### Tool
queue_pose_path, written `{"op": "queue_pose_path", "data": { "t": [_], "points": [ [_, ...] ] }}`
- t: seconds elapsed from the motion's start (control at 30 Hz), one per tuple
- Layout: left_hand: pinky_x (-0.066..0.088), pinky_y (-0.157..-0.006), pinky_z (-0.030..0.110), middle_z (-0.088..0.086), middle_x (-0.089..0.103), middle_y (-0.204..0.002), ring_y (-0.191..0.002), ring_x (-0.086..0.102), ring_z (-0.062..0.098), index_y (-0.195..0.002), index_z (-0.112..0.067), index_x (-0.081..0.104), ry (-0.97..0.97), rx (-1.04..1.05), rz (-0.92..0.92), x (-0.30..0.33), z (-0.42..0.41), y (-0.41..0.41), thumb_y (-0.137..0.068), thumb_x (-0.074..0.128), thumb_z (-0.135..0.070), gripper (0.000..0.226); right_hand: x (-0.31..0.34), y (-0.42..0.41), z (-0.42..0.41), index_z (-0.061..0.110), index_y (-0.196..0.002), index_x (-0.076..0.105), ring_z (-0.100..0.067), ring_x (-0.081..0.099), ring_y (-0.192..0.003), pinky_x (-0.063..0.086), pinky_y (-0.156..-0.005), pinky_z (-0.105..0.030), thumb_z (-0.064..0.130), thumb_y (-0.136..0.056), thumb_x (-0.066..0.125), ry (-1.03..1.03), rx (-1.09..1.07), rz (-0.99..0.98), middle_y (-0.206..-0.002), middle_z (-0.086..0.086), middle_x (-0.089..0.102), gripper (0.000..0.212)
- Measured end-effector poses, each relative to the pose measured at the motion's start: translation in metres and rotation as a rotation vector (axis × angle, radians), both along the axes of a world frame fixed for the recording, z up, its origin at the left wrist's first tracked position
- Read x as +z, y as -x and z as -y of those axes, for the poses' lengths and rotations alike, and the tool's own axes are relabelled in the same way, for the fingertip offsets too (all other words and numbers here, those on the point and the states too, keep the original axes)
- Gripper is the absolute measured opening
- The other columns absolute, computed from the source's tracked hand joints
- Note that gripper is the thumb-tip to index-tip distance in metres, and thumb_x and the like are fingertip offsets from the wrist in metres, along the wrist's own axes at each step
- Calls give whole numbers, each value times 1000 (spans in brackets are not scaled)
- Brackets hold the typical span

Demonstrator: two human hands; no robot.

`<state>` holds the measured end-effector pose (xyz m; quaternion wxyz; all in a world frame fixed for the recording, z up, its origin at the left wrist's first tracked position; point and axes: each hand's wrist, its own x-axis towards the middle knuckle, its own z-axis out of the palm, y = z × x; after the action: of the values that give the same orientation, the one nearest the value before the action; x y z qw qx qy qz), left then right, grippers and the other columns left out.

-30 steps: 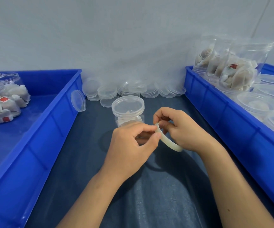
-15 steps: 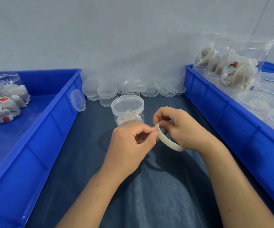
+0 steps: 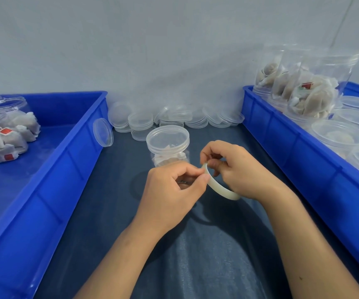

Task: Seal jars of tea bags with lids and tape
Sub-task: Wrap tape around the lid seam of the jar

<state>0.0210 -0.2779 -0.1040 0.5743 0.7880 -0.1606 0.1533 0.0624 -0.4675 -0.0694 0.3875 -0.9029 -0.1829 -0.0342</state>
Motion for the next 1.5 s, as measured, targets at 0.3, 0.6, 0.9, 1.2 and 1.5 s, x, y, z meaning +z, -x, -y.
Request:
{"op": "queue_pose_path", "data": {
  "t": [0.3, 0.6, 0.9, 1.2, 1.5],
  "points": [
    [62, -78, 32, -15, 80, -82, -80, 77, 12, -91, -26, 83, -2, 0, -37, -2, -1, -1, -97, 77, -17, 12, 0, 1, 0, 31, -91, 65, -21, 63, -86, 55, -82, -39, 1, -103, 53, 2, 6, 9, -92, 9, 64, 34],
    [60, -77, 26, -17, 79, -82, -82, 77, 8, -93, -25, 81, -41, 1, -4, -4, 2, -1, -99, 75, -20, 10, -1, 1, 1, 29, -91, 65, -21, 64, -89, 56, -86, -42, 0, -103, 53, 10, 1, -9, -91, 9, 65, 33],
    [61, -76, 25, -14, 79, -80, -79, 78, 7, -91, -21, 80, -18, 29, -11, -2, 1, -2, -98, 75, -16, 10, -3, 1, -3, 30, -90, 65, -22, 67, -87, 57, -85, -43, 2, -103, 55, 6, 5, -23, -91, 9, 68, 33],
    [55, -68, 12, -21, 78, -84, -80, 76, 4, -91, -29, 83, 3, -10, -37, 1, 0, 1, -91, 84, -25, 4, -3, 0, 1, 34, -89, 65, -22, 66, -85, 57, -83, -41, 3, -103, 56, -11, -2, -7, -91, 10, 66, 35],
    [59, -71, 20, -12, 80, -81, -79, 77, 9, -90, -22, 83, 4, -26, -83, 0, -4, -2, -96, 78, -20, 8, -2, 1, -1, 33, -90, 65, -22, 67, -85, 57, -82, -42, 4, -103, 55, -3, 9, -3, -92, 11, 65, 34]
  ]
}}
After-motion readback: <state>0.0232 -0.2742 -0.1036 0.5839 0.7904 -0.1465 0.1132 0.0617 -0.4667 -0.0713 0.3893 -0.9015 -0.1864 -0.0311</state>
